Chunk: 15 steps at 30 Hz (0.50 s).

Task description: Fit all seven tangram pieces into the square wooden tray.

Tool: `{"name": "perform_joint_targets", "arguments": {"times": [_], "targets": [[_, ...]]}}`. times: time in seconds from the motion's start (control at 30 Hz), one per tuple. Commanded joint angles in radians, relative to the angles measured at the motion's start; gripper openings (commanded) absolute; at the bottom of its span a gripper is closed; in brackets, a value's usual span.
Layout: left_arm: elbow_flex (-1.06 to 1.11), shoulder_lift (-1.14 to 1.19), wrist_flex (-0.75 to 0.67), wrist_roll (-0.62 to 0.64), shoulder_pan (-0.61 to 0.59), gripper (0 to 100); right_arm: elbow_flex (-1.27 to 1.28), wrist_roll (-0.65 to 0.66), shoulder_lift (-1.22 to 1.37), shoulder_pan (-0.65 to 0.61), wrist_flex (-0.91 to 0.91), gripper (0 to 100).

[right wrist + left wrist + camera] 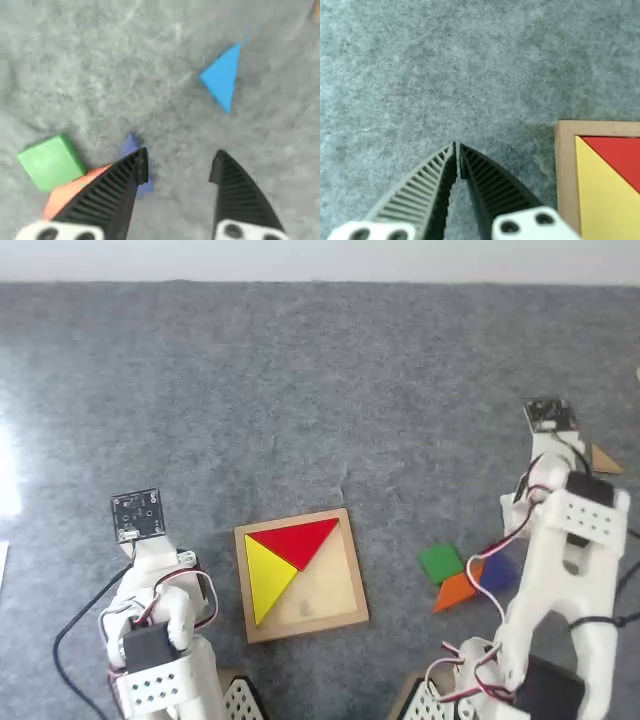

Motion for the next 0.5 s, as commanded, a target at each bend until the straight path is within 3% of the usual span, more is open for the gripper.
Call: {"name": "perform_joint_targets", "arguments": {"times": [0.0, 0.17, 0.27, 0.37, 0.47], "targets": [[-0.007, -0.017, 0.008, -0.005, -0.003, 1, -0.15, 0.064, 0.031, -0.021, 0.213, 23.6], [-0.007, -0.017, 0.008, -0.005, -0.003, 1, -0.127, 0.014, 0.071, -0.159, 0.323, 25.7], [-0.007, -0.017, 0.008, -0.005, -0.003, 1, -0.046, 0.109, 0.042, -0.236, 0.294, 18.0], [-0.007, -0.017, 0.008, -0.005, -0.003, 1, 0.044, 0.199, -0.015, -0.28, 0.297, 16.6], [-0.007, -0.017, 0.008, -0.005, -0.003, 1, 0.132, 0.373, -0.067, -0.283, 0.294, 16.5]]}}
